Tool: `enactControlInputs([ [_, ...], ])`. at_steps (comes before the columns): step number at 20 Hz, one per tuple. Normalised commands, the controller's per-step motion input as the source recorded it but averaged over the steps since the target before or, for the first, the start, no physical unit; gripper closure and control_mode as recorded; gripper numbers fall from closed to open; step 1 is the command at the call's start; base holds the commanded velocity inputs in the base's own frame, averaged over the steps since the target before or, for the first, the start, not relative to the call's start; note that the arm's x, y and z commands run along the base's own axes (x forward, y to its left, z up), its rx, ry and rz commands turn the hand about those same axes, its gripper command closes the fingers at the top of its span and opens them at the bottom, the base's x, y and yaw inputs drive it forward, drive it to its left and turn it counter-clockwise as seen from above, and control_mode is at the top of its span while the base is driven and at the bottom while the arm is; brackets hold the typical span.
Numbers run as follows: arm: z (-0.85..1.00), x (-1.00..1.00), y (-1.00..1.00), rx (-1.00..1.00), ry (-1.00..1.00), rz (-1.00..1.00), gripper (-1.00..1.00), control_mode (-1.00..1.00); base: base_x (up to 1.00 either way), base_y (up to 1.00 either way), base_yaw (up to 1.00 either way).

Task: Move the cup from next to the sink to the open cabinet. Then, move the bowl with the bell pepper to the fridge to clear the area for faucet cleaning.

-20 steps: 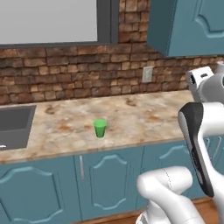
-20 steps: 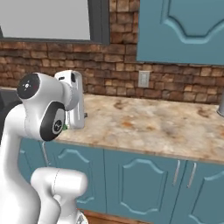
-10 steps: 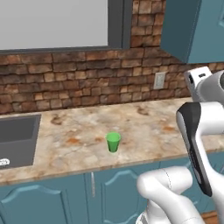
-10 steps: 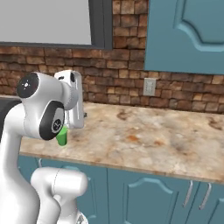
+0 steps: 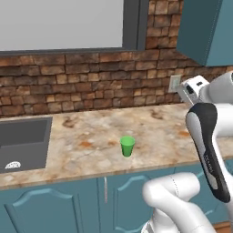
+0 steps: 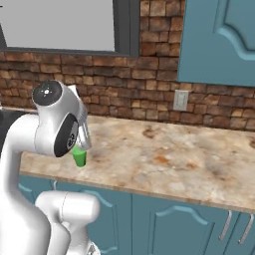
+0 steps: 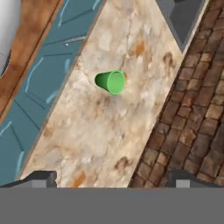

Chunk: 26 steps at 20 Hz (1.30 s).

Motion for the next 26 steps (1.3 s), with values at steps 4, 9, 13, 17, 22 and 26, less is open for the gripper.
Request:
enactControlInputs([
  [4,-0.31,0.06,0.25,0.02,0.34,0.45,-1.0,-1.0,0.0,0.0,0.0],
  [9,-0.61,0.36,0.45,-0.08,0.16,0.36,-1.0,-1.0,0.0,0.0,0.0],
  [13,-0.84,0.53,0.67,-0.13,0.1,0.31,-1.0,-1.0,0.0,0.0,0.0],
  [17,-0.36,0.27,0.32,-0.03,0.1,0.13,-1.0,-1.0,0.0,0.0,0.0],
  [22,-0.51,0.86,0.02,-0.03,0.0,0.0,-1.0,-1.0,0.0,0.0,0.0],
  [26,-0.41,0.75,0.01,0.0,0.01,0.01,-1.0,-1.0,0.0,0.0,0.0],
])
